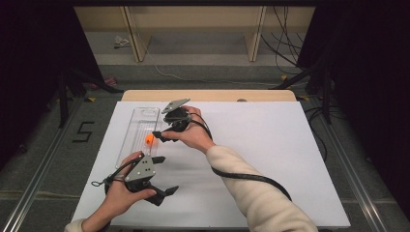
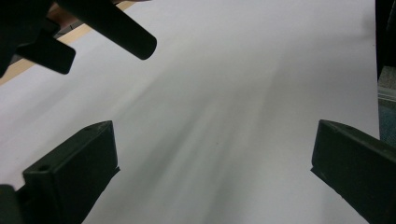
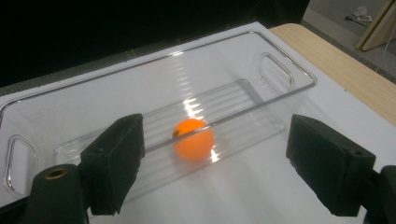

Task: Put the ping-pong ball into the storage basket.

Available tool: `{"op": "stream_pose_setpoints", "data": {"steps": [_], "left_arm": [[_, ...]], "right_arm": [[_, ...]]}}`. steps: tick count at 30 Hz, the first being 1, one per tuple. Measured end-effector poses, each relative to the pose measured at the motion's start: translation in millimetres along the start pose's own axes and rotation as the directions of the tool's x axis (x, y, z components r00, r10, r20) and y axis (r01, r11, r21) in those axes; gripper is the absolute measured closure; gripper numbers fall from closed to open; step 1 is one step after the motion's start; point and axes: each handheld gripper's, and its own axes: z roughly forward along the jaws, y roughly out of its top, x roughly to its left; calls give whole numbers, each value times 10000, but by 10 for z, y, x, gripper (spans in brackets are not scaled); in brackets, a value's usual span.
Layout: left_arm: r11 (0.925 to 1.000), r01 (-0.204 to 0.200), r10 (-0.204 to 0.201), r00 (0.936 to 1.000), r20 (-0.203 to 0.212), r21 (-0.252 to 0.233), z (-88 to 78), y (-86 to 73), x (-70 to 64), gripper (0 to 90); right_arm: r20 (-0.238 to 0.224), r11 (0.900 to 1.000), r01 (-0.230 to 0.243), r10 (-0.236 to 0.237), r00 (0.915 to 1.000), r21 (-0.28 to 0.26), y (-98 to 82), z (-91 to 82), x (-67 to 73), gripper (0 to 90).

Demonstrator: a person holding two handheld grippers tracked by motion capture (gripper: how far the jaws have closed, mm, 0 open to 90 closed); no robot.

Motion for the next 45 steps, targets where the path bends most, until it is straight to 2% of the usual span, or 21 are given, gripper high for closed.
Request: {"op": "stream_pose_setpoints", "data": {"steps": [45], "left_arm": [[10000,-5,5,10000,-38,29,0,-1,0,0]], "right_arm": [[748,9979,-598,613,9953,-232,-464,-605,-234,207]]}}
